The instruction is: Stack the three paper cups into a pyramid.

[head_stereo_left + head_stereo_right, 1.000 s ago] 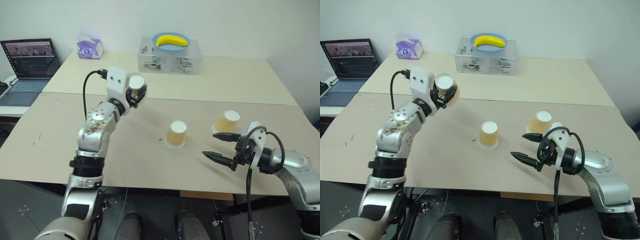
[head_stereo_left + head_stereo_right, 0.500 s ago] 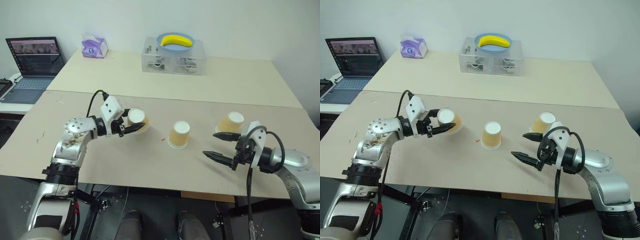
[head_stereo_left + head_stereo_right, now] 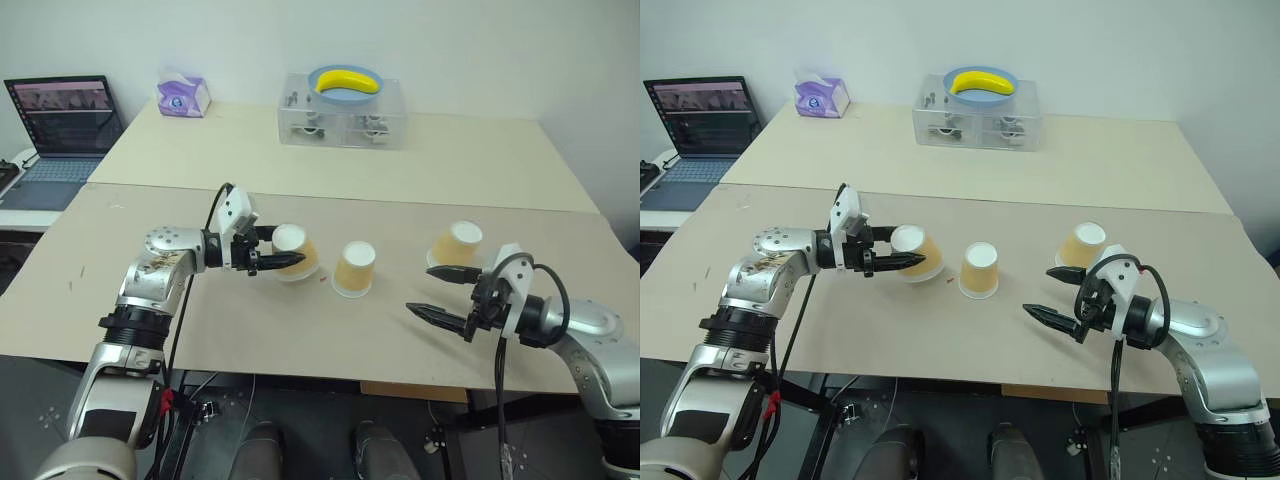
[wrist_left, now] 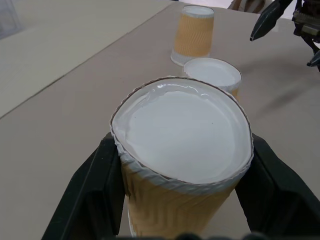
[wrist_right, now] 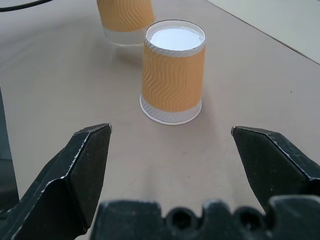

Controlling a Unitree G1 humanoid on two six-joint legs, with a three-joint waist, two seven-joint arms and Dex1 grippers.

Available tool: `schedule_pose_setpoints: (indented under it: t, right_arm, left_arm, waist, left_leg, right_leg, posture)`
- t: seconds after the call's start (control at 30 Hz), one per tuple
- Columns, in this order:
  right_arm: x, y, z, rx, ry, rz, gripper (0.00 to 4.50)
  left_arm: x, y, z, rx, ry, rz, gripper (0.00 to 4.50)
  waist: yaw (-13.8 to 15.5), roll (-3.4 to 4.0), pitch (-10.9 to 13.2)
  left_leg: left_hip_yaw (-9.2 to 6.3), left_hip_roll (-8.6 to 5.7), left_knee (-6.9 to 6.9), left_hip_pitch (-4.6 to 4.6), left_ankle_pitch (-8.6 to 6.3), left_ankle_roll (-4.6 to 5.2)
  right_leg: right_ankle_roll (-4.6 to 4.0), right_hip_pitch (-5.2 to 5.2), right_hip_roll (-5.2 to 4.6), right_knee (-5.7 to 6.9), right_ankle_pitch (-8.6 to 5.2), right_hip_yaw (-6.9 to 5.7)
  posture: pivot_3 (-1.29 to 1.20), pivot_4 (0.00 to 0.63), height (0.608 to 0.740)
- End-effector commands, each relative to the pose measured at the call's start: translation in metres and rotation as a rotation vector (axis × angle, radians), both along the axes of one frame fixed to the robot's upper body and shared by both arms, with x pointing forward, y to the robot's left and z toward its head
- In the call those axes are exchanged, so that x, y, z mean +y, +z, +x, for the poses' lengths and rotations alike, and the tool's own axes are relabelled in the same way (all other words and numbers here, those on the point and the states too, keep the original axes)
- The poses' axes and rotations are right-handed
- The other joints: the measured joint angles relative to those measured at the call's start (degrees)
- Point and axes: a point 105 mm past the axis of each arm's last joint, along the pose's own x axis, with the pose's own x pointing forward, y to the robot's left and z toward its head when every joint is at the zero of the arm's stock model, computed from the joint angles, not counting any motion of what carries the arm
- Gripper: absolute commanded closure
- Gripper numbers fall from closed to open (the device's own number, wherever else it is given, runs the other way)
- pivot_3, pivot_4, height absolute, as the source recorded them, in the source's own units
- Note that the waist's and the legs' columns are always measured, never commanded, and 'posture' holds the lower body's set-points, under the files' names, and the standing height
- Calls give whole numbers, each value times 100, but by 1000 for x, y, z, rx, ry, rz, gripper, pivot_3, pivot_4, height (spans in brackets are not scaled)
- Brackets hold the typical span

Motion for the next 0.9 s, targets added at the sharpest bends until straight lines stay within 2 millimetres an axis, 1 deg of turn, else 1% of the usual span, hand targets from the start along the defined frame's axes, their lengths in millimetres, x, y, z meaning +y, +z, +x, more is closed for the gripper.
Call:
schedule_pose_setpoints:
  t: [0.03, 0.33, 0.5, 0.67, 0.9]
  right_arm:
    - [-1, 17, -1, -80, -3, 0, 0]
    - [-2, 18, -1, -84, -5, -2, 0]
    - [-3, 20, -3, -87, -7, 2, 0]
    - [-6, 32, -2, -110, -17, 36, 0]
    - [-8, 32, -3, -110, -27, 39, 0]
  left_arm:
    - [-7, 13, 0, -67, -53, 17, 1984]
    - [-21, 12, 2, -67, -106, 27, 1984]
    - [-23, 6, 4, -53, -115, 35, 1984]
    - [-25, 4, 7, -48, -125, 41, 1984]
    - [-28, 3, 11, -42, -131, 35, 1984]
  waist:
    - [2, 0, 0]
    - [4, 0, 0]
    - [-4, 0, 0]
    - [2, 0, 0]
    - [4, 0, 0]
  left_leg:
    - [0, 0, 0, -1, 0, 0]
    - [0, 0, 0, 0, 0, 0]
    - [0, 1, 0, 0, 0, 0]
    - [0, 0, 0, 0, 0, 0]
    - [0, -1, 0, -2, 0, 0]
  right_leg:
    - [0, 0, 0, 0, 0, 0]
    - [0, 0, 0, 0, 0, 0]
    - [0, -2, 1, 0, 0, 1]
    - [0, -1, 0, 1, 0, 0]
    - [1, 0, 0, -1, -1, 0]
  posture:
    - [0, 150, 694]
    - [0, 150, 694]
    - [0, 150, 694]
    - [0, 150, 694]
    - [0, 150, 694]
